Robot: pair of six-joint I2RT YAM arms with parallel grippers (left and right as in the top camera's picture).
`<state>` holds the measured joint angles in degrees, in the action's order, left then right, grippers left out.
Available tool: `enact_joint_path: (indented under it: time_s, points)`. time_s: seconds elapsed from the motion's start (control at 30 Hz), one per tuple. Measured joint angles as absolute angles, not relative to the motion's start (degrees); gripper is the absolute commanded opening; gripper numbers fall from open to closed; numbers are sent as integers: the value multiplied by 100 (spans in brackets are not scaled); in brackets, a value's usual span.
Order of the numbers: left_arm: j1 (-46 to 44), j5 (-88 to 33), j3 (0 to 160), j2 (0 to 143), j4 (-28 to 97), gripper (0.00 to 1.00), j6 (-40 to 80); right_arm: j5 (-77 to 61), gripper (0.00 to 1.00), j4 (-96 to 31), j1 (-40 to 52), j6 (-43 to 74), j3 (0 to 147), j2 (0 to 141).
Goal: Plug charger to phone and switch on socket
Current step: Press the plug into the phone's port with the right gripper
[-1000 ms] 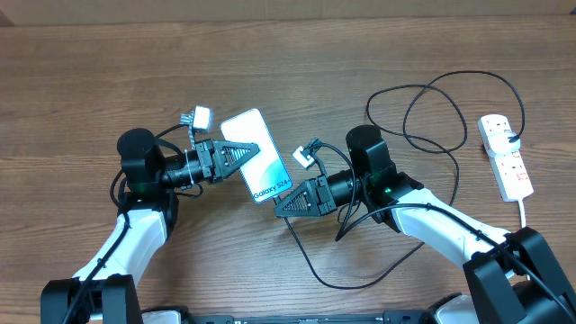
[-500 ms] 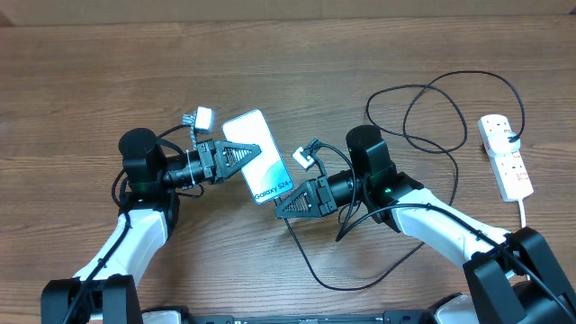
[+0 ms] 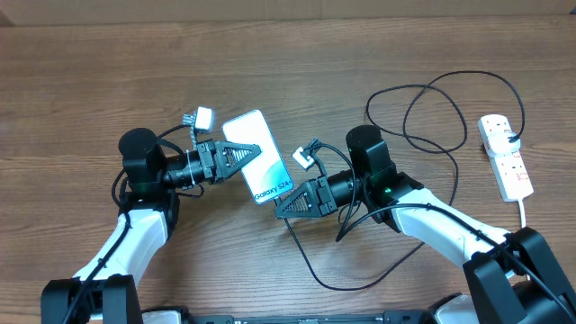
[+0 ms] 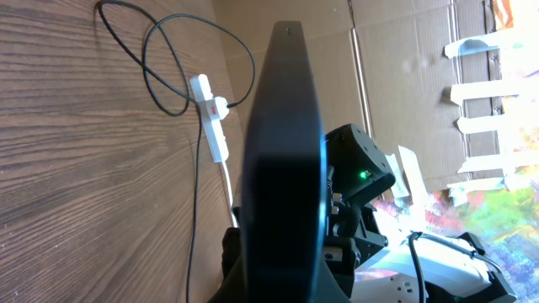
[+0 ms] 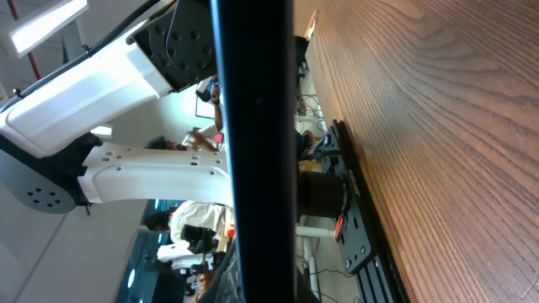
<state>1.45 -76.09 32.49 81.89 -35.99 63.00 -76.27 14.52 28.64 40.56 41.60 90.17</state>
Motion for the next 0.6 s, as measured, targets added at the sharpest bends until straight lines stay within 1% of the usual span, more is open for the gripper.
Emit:
enact_joint_path:
  time_s: [0.1,0.2,0.3,0.37,0.47,0.6]
  points:
    - [145,-7607,3249,8189,-3599,4,6300,-7629,7,1450,2864,4053,4160,9017]
    - [121,-7609,3249,8189,-3588,4,6298,-7599,17,1441,2864,4080,4160,9017]
    - [-40,-7725,3218,8189,-3548,4,6278,-7465,19,1452,2853,4073,4193,9017]
    - [-93,-7734,3212,8189,-3538,4,6276,-7454,24,1406,2853,4082,4200,9017]
    - [-54,-7627,3212,8189,-3538,4,6276,-7452,38,1334,2851,4097,4202,9017]
    - [51,-7428,3210,8189,-3538,4,6276,-7454,53,1243,2853,4064,4209,9017]
